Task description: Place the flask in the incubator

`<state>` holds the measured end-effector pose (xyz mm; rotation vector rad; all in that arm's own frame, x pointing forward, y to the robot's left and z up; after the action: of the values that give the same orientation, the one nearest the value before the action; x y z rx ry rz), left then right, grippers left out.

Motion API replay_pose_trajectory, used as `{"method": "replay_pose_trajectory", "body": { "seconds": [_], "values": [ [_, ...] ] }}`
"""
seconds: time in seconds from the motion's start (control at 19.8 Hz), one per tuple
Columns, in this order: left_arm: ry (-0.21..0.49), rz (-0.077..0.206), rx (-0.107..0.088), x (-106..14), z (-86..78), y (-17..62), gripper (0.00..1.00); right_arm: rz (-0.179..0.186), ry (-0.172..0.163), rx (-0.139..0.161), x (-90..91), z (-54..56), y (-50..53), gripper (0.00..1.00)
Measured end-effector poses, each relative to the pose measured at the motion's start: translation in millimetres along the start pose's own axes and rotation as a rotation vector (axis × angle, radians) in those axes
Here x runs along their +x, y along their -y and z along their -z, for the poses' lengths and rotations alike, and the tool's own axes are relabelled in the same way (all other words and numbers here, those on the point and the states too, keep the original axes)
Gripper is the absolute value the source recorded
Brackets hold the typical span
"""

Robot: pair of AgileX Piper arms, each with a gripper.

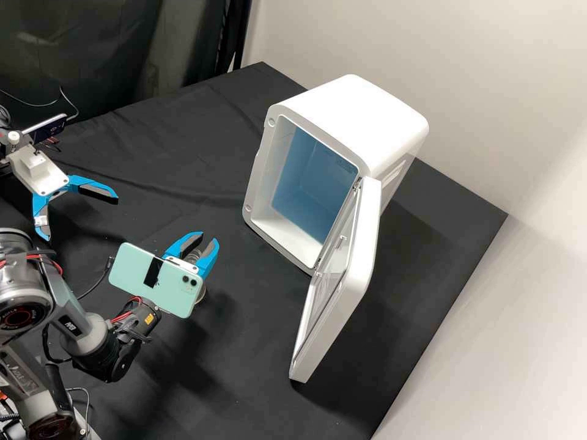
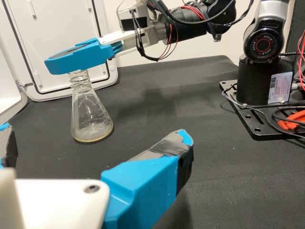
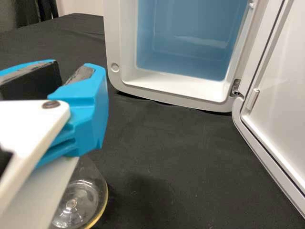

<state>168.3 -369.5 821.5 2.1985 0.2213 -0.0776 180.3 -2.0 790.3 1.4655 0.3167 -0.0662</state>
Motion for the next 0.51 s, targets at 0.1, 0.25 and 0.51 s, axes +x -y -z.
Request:
{"method": "replay_pose_trajectory", "body": {
  "seconds": [0.1,0.25,0.51],
  "values": [
    [0.000,0.000,0.000,0.1,-0.1,0.0,1.00,-0.001,0.002,-0.005,-0.5,0.3,-0.6,0.00],
    [0.000,0.000,0.000,0.1,-0.1,0.0,1.00,-0.003,0.006,-0.003,-1.2,0.3,-1.4,0.00],
    [0.002,0.000,0.000,0.2,-0.5,0.0,1.00,-0.003,0.009,-0.004,-1.5,0.1,-1.7,1.00]
  ]
}}
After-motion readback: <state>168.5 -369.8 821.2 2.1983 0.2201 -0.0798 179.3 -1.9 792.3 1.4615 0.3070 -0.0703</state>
